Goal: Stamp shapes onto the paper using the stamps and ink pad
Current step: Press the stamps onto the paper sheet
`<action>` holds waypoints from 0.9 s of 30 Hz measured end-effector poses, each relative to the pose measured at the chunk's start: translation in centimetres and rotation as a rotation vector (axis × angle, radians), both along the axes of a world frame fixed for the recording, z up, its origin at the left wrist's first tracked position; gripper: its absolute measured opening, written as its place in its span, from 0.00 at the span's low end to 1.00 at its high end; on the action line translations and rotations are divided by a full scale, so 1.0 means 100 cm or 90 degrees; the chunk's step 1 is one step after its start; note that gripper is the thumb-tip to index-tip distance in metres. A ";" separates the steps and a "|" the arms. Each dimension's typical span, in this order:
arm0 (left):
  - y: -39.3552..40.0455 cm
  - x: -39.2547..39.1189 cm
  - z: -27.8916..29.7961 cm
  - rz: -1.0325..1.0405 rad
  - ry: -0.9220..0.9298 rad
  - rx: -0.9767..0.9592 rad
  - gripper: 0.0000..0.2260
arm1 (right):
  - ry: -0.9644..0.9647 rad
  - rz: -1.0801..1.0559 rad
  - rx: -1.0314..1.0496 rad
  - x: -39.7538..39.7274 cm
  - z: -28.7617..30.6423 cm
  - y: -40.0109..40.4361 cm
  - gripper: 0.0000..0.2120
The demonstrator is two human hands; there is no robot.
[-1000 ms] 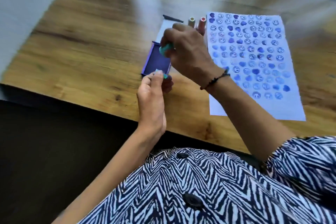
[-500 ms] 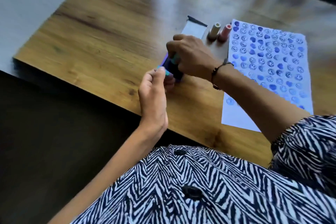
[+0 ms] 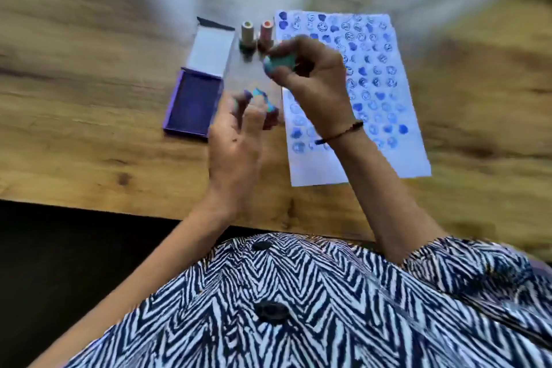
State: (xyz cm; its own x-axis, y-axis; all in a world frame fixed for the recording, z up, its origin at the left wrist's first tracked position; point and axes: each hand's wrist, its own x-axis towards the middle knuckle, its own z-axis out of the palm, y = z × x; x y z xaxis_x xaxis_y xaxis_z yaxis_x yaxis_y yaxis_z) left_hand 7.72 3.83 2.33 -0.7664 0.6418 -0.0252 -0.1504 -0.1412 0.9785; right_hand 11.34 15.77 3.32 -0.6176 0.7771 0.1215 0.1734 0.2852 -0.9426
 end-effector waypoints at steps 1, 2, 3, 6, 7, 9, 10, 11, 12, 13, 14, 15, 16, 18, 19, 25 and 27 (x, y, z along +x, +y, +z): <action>0.009 0.013 0.001 -0.106 0.058 -0.022 0.09 | 0.032 -0.089 -0.028 0.028 -0.002 0.012 0.08; 0.019 0.027 0.000 -0.220 0.131 -0.045 0.12 | 0.059 -0.176 -0.054 0.058 -0.004 0.024 0.08; 0.028 0.040 -0.002 -0.328 0.220 -0.066 0.13 | 0.075 -0.255 -0.074 0.088 -0.006 0.034 0.07; 0.050 0.069 -0.006 -0.527 0.432 -0.082 0.15 | 0.069 -0.404 -0.138 0.152 -0.017 0.043 0.06; 0.055 0.074 -0.007 -0.552 0.461 -0.082 0.15 | 0.088 -0.429 -0.180 0.164 -0.022 0.040 0.08; 0.060 0.077 -0.010 -0.566 0.504 -0.077 0.16 | 0.121 -0.444 -0.219 0.173 -0.029 0.032 0.12; 0.061 0.077 -0.012 -0.572 0.518 -0.075 0.16 | 0.130 -0.441 -0.215 0.173 -0.031 0.028 0.12; 0.061 0.076 -0.015 -0.575 0.530 -0.078 0.16 | 0.130 -0.435 -0.203 0.173 -0.032 0.024 0.12; 0.059 0.075 -0.016 -0.569 0.542 -0.080 0.15 | 0.133 -0.424 -0.195 0.171 -0.032 0.018 0.11; 0.057 0.074 -0.018 -0.556 0.557 -0.079 0.15 | 0.136 -0.414 -0.198 0.169 -0.032 0.013 0.10; 0.054 0.073 -0.019 -0.541 0.576 -0.076 0.15 | 0.139 -0.402 -0.212 0.168 -0.031 0.008 0.09; 0.052 0.072 -0.020 -0.531 0.602 -0.077 0.15 | 0.139 -0.391 -0.230 0.168 -0.032 0.003 0.09; 0.051 0.072 -0.020 -0.525 0.632 -0.079 0.16 | 0.136 -0.384 -0.245 0.168 -0.032 -0.001 0.10; 0.048 0.072 -0.021 -0.524 0.675 -0.089 0.17 | 0.095 -0.388 -0.232 0.168 -0.029 -0.004 0.11; 0.048 0.072 -0.021 -0.527 0.681 -0.093 0.18 | 0.040 -0.386 -0.190 0.170 -0.027 -0.002 0.09; 0.045 0.069 -0.022 -0.522 0.666 -0.113 0.18 | -0.361 -0.221 0.172 0.169 -0.012 0.010 0.07; 0.045 0.069 -0.022 -0.514 0.656 -0.117 0.18 | -0.397 -0.201 0.198 0.166 -0.010 0.009 0.07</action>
State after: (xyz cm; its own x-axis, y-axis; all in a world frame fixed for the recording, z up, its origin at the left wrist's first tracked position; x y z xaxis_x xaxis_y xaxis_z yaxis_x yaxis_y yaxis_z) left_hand 14.63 8.34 0.10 0.1074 0.9740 0.1995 0.6904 -0.2175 0.6899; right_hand 27.96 16.70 2.29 -0.3982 0.9149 0.0657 0.7642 0.3705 -0.5279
